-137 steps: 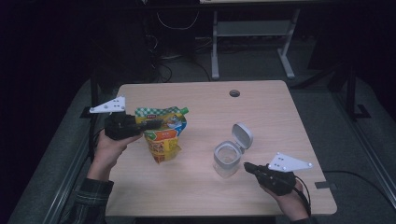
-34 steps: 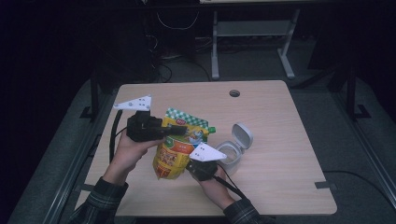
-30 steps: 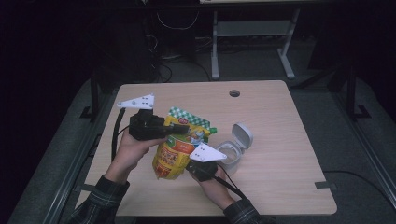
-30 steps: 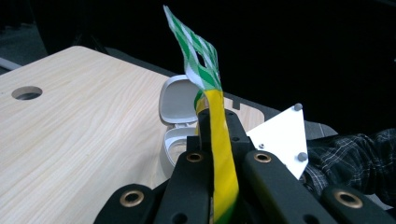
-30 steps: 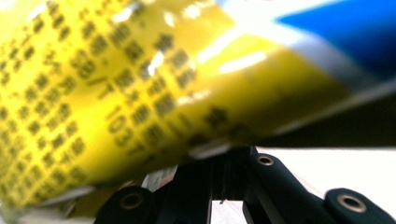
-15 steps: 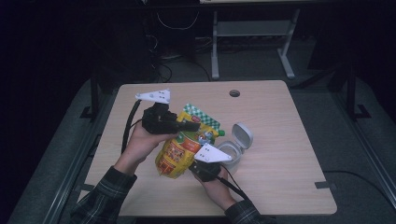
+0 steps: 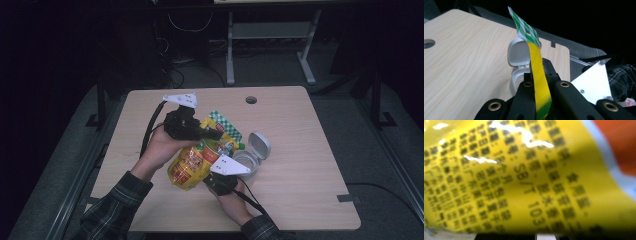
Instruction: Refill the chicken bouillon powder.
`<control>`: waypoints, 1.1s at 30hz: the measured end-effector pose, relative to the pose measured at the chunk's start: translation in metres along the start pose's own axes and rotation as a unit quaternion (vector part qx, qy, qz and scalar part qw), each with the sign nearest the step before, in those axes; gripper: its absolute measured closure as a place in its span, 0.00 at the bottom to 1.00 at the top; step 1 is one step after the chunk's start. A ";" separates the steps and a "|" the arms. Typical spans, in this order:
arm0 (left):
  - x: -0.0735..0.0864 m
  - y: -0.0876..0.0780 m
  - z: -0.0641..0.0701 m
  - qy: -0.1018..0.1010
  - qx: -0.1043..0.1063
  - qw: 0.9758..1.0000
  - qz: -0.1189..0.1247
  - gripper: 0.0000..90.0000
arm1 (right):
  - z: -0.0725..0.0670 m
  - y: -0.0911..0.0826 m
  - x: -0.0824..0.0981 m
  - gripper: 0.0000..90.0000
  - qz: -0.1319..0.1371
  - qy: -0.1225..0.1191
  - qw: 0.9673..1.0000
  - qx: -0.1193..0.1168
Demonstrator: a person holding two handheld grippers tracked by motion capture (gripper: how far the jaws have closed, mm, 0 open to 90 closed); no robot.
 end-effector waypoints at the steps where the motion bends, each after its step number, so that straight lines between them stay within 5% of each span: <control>1: 0.000 0.001 0.000 0.005 -0.002 1.000 -0.004 1.00 | -0.001 0.000 0.000 1.00 0.001 0.000 1.000 -0.001; 15: -0.004 0.017 -0.008 0.001 -0.038 0.999 -0.033 1.00 | 0.000 -0.001 0.000 1.00 0.021 0.024 1.000 -0.002; 25: -0.003 0.025 -0.016 0.000 -0.064 0.996 -0.060 1.00 | -0.003 -0.003 -0.001 1.00 0.026 0.017 1.000 0.004; 33: -0.004 0.033 -0.017 -0.007 -0.061 0.995 -0.073 1.00 | -0.003 -0.003 -0.001 1.00 0.028 0.019 0.999 0.007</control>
Point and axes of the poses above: each handheld gripper's, and its own axes: y roughly forward along the jaws, x roughly out of its underside, z roughly to its right, the point moved 10 cm from there along y, roughly forward along the jaws, and after that the axes turned 6 degrees about -y, right-handed, at the moved point
